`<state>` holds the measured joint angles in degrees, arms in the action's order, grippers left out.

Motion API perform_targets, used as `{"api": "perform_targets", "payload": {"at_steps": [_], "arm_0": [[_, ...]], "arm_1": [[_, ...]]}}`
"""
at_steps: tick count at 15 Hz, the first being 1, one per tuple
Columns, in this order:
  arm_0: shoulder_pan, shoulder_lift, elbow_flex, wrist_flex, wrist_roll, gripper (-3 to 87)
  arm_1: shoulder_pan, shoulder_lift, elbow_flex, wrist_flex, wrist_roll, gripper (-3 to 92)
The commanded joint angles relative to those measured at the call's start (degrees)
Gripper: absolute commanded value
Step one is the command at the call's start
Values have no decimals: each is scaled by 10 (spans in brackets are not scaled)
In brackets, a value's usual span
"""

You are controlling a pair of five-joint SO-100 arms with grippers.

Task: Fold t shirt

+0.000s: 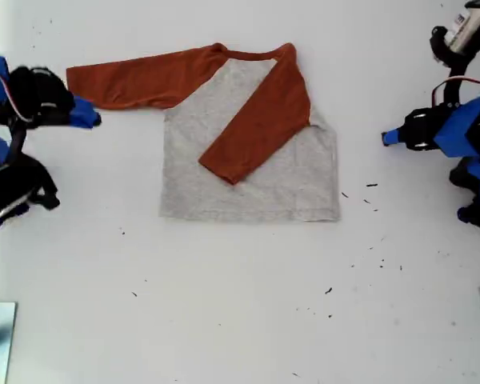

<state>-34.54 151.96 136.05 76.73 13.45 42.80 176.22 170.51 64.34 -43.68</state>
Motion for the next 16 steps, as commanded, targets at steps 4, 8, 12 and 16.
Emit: {"api": "perform_targets", "payload": {"at_steps": [4,8,12,16], "arm_0": [[-248,-265,-313,112,181,305],[-373,-345,-260,85,215,305],[-373,-365,-105,-42,134,294],[-319,-422,-12,-119,45,306]], "arm_1": [[-18,55,17,-4,-23,35],[-24,95,27,7,-35,35],[-31,127,34,17,-48,35],[-47,138,36,21,-60,35]]}}
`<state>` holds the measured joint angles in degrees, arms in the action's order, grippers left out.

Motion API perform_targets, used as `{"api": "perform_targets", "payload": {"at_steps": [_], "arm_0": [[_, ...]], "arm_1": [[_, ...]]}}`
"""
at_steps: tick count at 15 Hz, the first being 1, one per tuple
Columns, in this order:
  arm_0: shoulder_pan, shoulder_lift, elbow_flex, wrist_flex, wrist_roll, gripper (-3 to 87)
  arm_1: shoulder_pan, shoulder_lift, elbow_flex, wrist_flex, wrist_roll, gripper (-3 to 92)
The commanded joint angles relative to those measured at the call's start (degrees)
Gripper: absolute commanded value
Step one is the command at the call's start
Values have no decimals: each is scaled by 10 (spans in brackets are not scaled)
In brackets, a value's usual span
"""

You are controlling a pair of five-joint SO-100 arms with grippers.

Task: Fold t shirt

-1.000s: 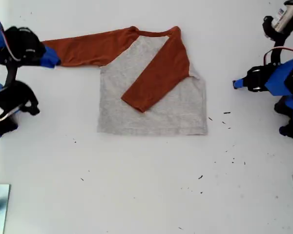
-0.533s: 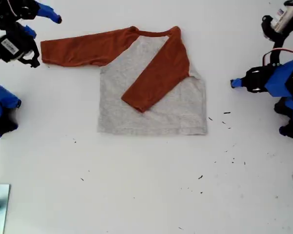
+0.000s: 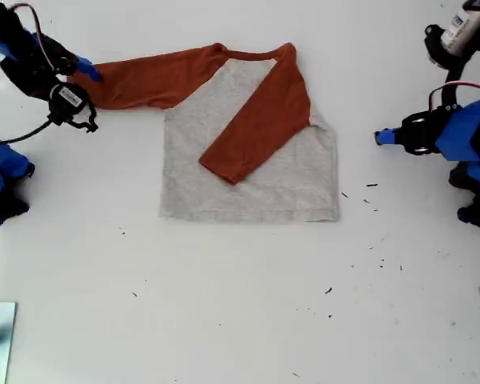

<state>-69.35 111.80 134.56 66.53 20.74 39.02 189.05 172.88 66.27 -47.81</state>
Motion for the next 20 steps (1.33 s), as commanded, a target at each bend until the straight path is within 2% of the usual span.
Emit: {"api": "perform_targets", "payload": {"at_steps": [1,2,4,5,10,13,18,20], "arm_0": [[34,-45,9,-31,-39,308],[35,-58,15,-42,-41,277],[34,-57,15,-46,-36,41],[33,-31,15,-44,-35,-3],[55,141,-17,4,-38,-3],[172,169,-124,26,-66,-4],[396,-80,-442,36,-103,-4],[461,-244,-632,36,-74,-4]], "arm_1": [[-11,11,12,2,-19,35],[-12,16,13,4,-19,35],[-14,31,16,10,-19,35],[-14,37,18,12,-19,35],[-16,43,21,16,-13,35],[-13,43,21,16,-7,35],[-4,40,22,17,6,34],[-4,38,22,16,7,34]]}}
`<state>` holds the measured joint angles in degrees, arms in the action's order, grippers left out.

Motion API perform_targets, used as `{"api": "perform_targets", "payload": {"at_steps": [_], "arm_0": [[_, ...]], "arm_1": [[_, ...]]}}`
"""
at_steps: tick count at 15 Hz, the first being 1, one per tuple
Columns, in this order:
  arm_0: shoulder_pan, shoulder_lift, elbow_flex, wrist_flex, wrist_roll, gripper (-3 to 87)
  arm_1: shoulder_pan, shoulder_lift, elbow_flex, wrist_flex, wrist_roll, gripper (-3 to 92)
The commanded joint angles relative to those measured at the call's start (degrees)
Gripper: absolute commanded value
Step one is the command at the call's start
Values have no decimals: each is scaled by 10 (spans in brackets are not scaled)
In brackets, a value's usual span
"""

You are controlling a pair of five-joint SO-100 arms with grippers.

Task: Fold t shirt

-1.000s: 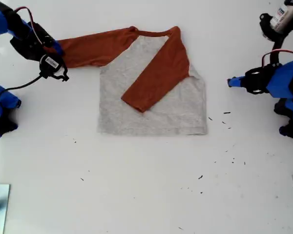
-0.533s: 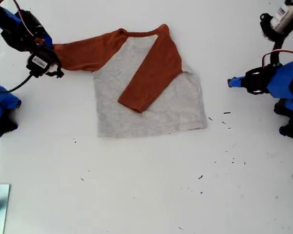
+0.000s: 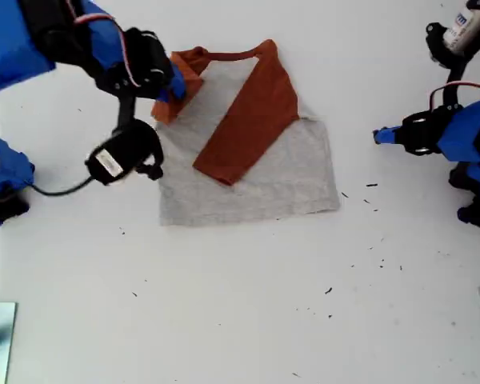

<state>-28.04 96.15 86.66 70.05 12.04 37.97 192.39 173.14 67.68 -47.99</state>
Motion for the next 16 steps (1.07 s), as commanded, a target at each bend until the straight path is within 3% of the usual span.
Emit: {"api": "perform_targets", "payload": {"at_steps": [1,2,3,5,8,10,12,14,16], "arm_0": [[80,-185,-291,1,51,84],[97,-243,-387,-2,74,235],[94,-236,-385,-7,83,327],[71,-142,-330,4,104,324],[72,51,-128,-15,108,239],[105,264,229,-138,48,117],[142,416,531,-186,-40,-1],[179,494,701,-246,-96,10],[183,581,816,-270,-123,29]], "arm_1": [[6,4,19,1,9,34],[6,3,19,1,9,34],[6,2,19,1,9,34],[6,2,19,1,9,34],[6,2,19,1,9,34],[6,1,19,0,9,34],[3,-2,19,-2,9,34],[4,-8,18,-4,10,34],[3,-8,18,-4,11,34]]}}
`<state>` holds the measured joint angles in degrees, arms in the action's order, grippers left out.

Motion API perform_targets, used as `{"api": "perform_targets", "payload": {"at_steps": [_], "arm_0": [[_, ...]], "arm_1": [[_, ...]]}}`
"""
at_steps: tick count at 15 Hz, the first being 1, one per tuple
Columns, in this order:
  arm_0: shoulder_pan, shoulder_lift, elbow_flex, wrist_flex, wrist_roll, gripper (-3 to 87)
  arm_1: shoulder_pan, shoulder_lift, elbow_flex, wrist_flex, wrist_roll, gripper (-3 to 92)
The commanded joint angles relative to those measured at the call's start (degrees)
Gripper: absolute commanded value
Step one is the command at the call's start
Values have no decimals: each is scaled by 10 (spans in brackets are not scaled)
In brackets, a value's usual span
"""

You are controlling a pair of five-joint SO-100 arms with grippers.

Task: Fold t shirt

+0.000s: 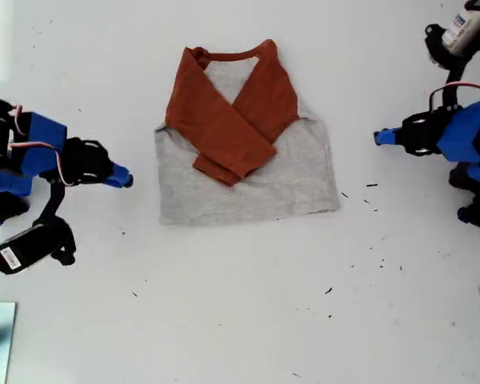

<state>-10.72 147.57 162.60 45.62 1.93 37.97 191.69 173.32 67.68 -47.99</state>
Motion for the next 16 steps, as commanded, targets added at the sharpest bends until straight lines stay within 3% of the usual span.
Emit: {"api": "perform_targets", "payload": {"at_steps": [1,4,5,6,8,10,13,16], "arm_0": [[1,116,90,-18,-22,15],[1,44,-44,52,-22,-3],[11,-33,-148,92,-23,79],[30,-110,-256,125,-19,223],[64,-225,-402,168,-32,277],[76,-264,-424,149,-52,268],[106,-379,-449,114,-72,277],[124,-482,-473,61,-82,273]], "arm_1": [[3,-2,16,-4,13,34],[-34,-215,-120,-33,56,67],[-51,-358,-261,11,73,206],[-74,-434,-372,58,93,309],[-116,-510,-512,149,138,349],[-182,-575,-571,154,200,335],[-268,-709,-579,71,282,330],[-290,-782,-548,-5,308,323]]}}
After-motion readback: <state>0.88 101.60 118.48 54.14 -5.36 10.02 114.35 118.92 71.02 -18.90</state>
